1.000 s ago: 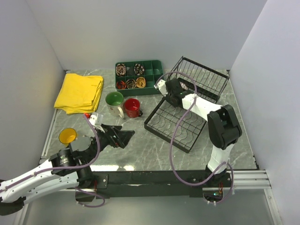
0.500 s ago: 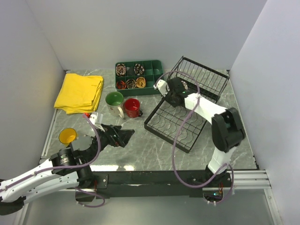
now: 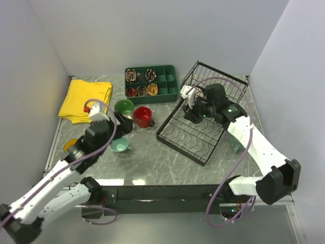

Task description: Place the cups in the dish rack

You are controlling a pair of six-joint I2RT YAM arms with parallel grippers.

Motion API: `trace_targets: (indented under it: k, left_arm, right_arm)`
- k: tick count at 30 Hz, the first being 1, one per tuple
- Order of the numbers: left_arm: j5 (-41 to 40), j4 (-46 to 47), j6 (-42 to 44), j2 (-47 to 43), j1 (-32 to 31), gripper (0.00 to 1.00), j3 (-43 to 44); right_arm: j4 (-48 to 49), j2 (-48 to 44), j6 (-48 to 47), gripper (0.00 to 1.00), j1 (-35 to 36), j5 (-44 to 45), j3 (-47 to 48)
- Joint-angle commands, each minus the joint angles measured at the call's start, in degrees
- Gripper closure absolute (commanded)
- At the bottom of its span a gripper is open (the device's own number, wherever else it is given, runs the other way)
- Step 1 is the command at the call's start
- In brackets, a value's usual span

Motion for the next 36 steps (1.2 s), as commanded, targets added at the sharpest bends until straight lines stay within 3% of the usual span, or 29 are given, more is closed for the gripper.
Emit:
trace_targets:
  k: [1, 6, 10, 15, 19, 26, 36]
  left_arm:
    - [16.1, 0.2, 0.3, 8.1, 14.2, 0.07, 4.3]
    - [17.1, -3.9, -4.7, 21.1, 22.2, 0.05, 10.5]
    - [18.6, -6.8, -5.8, 32.6, 26.0, 0.06, 15.9]
    - [14.9, -10.5, -7.9, 40.8, 28.0, 0.08, 22.6]
    - [15.5, -11.0, -8.7, 47.1, 29.6, 0.28, 24.1]
    - [10.7, -11.2, -6.8, 52.4, 29.7, 0.33, 26.3]
    - [7.2, -11.9, -2.2, 58.7, 30.2, 0.74, 29.7]
  right_arm:
    - [-1.8, -6.1, 3.9, 0.60, -4.0, -6.3, -1.9]
    - [1.9, -11.3, 6.8, 0.45, -9.2, -13.3, -7.7]
    - [3.2, -13.6, 8.5, 0.42, -12.9, -18.2, -10.2]
    - [5.2, -15.2, 9.8, 0.40, -14.3, -21.6, -12.2]
    - [6.3, -16.2, 10.5, 0.38, -14.8, -22.6, -13.4]
    - [7.5, -17.0, 11.1, 0.38, -15.4, -24.0, -15.2]
    - [6.9, -16.9, 11.4, 0.37, -16.0, -25.0, -15.0]
